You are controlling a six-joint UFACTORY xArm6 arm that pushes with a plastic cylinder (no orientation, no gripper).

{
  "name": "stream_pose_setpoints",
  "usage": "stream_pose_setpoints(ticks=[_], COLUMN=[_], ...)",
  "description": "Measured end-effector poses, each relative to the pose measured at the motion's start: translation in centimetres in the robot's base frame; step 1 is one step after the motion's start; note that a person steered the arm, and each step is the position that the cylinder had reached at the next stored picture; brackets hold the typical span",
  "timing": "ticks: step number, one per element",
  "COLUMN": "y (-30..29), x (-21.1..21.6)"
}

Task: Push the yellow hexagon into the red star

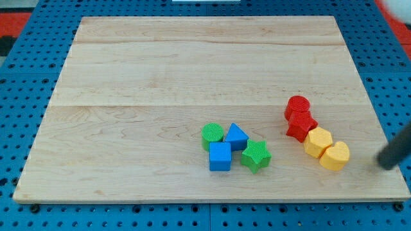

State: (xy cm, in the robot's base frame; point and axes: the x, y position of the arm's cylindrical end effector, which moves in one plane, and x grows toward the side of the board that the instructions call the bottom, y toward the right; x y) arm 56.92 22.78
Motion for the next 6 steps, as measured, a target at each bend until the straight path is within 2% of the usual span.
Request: stream_pose_setpoints(ticks=[1,2,3,4,5,6], y=[-12.8,-14.6,-8.0,-2.5,-2.7,-6.9], x=[-1.2,-0.6,-0.5,4.5,3.3,-2.7])
